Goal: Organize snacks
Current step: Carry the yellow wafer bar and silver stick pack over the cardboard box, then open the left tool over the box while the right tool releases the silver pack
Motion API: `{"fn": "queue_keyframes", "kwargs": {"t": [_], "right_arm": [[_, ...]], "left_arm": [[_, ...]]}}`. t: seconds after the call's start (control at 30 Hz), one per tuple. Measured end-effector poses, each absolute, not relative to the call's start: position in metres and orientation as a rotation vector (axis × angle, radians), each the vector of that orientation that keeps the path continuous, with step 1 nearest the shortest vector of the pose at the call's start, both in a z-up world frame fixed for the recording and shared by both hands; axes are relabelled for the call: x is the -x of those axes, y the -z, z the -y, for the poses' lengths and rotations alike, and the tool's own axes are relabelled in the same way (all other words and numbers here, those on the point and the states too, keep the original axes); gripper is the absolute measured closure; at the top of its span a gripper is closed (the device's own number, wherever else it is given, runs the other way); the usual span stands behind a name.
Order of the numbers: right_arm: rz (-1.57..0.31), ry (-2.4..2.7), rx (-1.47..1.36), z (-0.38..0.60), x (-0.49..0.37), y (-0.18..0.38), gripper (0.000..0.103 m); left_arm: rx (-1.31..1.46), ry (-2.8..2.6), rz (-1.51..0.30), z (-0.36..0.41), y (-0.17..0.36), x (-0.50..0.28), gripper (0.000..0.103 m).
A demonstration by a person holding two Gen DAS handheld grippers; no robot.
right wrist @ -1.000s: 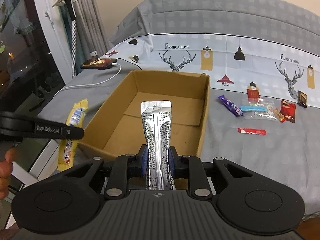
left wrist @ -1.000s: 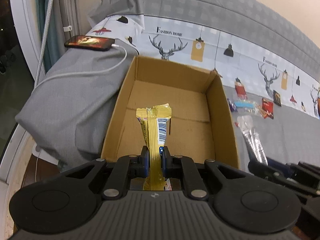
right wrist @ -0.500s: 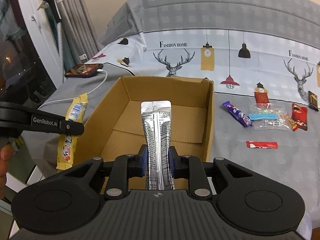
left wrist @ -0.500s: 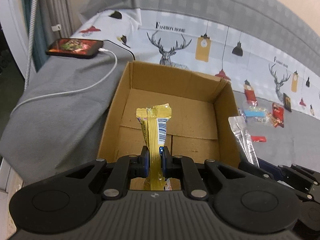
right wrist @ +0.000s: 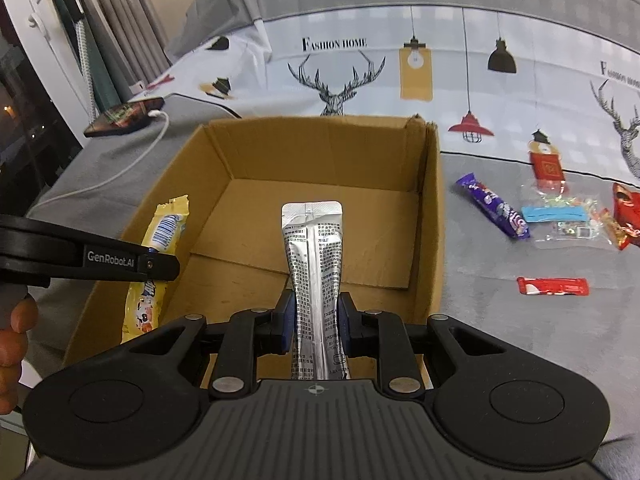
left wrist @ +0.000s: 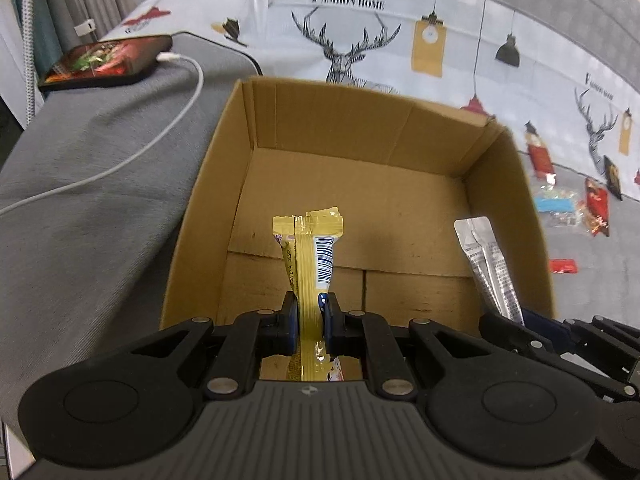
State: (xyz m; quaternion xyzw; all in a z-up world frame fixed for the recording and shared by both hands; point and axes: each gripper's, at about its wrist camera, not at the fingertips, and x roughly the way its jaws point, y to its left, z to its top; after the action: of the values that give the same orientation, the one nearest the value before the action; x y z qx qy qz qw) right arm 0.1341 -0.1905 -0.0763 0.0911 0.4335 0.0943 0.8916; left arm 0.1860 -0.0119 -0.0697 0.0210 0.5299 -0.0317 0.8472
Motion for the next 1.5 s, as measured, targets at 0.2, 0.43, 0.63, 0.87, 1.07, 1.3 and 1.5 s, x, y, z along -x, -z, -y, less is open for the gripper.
{"fn": "queue_keyframes", "kwargs": {"t": [0.2,0.43,0.63,0.87,1.07,1.3,1.5], "right_arm": [[-0.927,-0.192,-0.177,0.188,-0.152,0.093,0.079],[-0.941,-0.187,-0.197,0.188,-0.166,0.103,0.073],[-0.873,-0.154,-0.200,0.194,-0.160,0.085,0.029],[-0.888,-0.183,-0.194,0.188,-0.107,0.061,0.019],[-0.850,-0.183,-0.171,0.172,-0.048,0.040,0.013],[-0.824,-0.185,-0.138,0.170,-0.002,0.025,0.009],[-0.814,-0.171,-0.130,0.175,0.022,0.019,0.006]], "left_arm": [[-0.072,0.059,-1.141,0.015,0.089,-0.202,0.090],[-0.114,0.044,-1.139,0.016,0.100,-0.211,0.034],[-0.120,-0.002,-1.036,0.010,0.075,-0.186,0.000],[-0.117,-0.005,-1.032,0.007,0.053,-0.126,0.000],[-0.111,-0.017,-1.014,0.004,0.036,-0.071,0.000],[-0.100,-0.025,-0.986,0.004,0.024,-0.019,0.000],[-0.123,-0.031,-0.950,0.009,0.015,0.004,0.000]]}}
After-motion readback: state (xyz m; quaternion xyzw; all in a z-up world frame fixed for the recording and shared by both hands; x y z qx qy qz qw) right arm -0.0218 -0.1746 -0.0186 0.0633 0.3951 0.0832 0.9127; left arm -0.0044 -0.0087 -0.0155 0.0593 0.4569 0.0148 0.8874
